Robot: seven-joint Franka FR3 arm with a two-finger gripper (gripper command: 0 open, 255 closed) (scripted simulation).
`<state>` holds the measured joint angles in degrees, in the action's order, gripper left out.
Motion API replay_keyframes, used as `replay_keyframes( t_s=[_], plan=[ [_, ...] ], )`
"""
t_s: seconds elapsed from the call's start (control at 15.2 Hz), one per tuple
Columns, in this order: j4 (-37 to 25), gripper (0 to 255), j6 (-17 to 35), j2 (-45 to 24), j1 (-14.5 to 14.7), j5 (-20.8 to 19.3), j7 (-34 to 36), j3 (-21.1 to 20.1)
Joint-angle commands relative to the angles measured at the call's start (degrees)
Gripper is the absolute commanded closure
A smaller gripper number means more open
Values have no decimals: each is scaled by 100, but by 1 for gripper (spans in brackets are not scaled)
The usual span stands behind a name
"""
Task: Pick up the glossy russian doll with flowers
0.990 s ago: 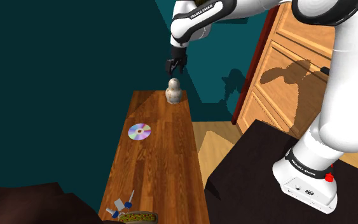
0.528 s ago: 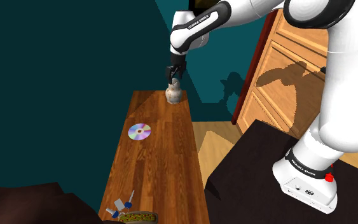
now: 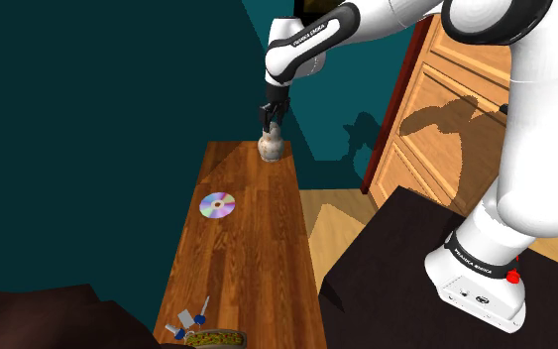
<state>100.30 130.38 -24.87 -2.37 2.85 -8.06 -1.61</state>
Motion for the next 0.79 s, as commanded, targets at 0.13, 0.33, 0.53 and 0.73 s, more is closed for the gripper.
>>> replay_keyframes(
  t_s=[0.13, 0.33, 0.53, 0.73],
  plan=[
    [12, 255, 2, -4, 4, -2, 5, 0],
    [-63, 255, -184, 107, 3, -5, 14, 1],
    [-155, 255, -376, 208, 3, -9, 24, 2],
    [-257, 255, -570, 300, 2, -12, 33, 3]
  ],
)
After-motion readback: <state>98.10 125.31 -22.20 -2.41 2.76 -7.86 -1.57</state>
